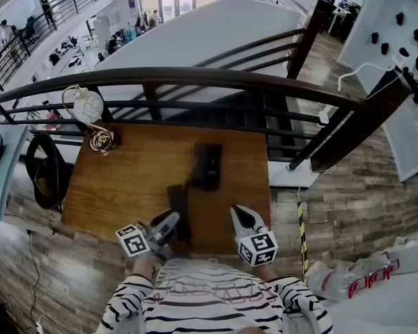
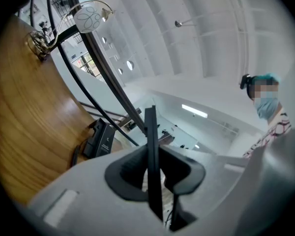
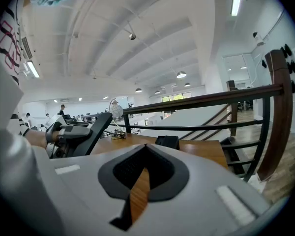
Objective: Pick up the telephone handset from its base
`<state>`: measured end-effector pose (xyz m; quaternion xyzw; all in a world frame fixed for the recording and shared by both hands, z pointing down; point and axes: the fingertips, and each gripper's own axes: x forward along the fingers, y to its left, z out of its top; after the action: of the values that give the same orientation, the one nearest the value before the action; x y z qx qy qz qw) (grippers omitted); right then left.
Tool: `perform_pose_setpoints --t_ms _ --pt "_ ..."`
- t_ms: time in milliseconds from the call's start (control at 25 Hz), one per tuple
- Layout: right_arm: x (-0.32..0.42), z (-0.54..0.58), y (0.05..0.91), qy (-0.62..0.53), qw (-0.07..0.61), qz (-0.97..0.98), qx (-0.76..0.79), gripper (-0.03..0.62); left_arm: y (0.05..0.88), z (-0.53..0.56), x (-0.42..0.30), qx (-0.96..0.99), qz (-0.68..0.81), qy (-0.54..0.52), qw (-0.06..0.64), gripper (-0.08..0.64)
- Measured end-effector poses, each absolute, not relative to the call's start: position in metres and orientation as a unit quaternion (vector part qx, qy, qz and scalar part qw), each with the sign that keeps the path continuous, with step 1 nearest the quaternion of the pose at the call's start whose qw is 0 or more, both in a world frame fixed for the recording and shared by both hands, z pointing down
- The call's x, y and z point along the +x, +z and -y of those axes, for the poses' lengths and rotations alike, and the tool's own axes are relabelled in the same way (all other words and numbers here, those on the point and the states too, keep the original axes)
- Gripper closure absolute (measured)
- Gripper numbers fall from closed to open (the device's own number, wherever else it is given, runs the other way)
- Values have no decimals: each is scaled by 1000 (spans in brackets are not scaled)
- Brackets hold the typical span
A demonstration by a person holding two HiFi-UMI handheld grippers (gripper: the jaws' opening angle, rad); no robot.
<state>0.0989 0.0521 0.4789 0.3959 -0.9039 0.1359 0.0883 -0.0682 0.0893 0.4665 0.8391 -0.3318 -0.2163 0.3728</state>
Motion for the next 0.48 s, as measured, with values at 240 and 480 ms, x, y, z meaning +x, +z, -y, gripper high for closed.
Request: perform_pose_setpoints --t_ms 240,480 --pt "104 -54 482 134 93 904 395 592 468 -93 -64 837 336 -219 373 488" --pt "105 -52 481 133 93 905 392 592 468 -93 -61 836 337 -216 374 488"
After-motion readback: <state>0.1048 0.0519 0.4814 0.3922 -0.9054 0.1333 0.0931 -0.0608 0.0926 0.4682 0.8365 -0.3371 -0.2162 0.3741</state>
